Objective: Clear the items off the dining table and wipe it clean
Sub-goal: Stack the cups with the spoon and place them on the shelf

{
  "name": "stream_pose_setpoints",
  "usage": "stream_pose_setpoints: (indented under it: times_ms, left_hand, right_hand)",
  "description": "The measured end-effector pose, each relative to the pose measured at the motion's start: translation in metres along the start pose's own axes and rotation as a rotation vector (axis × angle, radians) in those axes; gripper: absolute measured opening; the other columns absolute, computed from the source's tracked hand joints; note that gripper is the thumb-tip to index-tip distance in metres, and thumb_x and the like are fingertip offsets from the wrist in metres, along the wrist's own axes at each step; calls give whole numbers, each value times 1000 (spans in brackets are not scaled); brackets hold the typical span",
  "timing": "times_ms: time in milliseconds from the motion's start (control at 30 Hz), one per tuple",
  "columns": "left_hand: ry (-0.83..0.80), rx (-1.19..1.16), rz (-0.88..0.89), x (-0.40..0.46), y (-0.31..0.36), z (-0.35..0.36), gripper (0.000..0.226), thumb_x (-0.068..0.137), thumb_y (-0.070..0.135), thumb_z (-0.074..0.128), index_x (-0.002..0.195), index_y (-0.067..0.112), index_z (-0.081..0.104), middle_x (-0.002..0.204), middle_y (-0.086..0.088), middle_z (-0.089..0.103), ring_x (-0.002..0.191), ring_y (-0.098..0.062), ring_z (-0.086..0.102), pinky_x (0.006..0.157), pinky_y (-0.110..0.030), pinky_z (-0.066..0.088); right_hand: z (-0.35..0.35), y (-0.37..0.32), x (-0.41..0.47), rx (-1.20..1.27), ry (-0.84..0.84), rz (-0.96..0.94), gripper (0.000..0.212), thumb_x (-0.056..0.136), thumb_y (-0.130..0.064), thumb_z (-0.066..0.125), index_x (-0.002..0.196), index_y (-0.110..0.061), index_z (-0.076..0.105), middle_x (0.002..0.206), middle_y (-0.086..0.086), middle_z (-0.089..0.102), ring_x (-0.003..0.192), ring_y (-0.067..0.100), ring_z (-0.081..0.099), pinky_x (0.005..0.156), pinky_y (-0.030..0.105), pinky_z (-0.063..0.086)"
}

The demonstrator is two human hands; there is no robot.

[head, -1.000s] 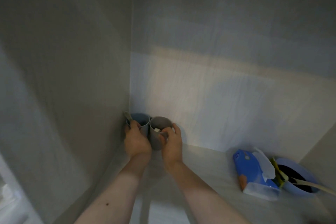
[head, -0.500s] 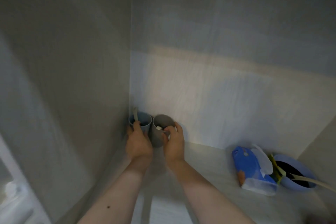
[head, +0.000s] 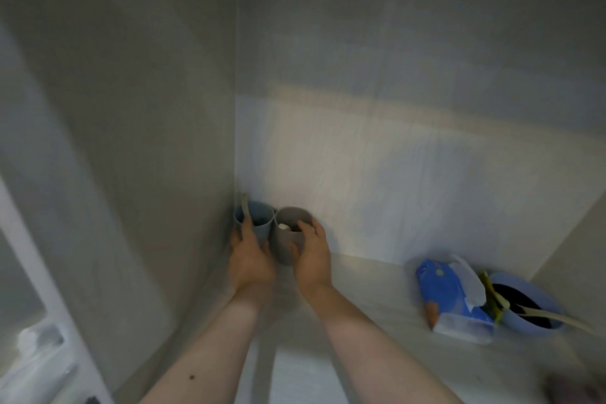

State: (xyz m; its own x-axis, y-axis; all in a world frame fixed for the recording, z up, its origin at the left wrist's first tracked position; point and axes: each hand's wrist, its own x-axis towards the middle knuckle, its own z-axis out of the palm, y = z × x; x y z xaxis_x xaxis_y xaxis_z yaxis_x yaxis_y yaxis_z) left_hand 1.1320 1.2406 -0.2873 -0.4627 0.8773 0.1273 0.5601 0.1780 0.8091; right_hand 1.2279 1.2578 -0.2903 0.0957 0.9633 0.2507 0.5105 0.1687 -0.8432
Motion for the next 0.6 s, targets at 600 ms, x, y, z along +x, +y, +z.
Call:
stream_pose_setpoints:
  times_ms: [600]
  left_hand:
    - [-77, -8, -2, -35, 2, -19, 68, 89, 20, 56, 145, 9, 19, 142, -18, 34, 121, -36, 47, 89, -44, 44]
  right_hand:
    - [-23, -12, -40, -253, 91, -53, 56, 87, -11, 60, 139, -6, 39, 141, 11, 42, 132, 24, 40, 109, 28, 29]
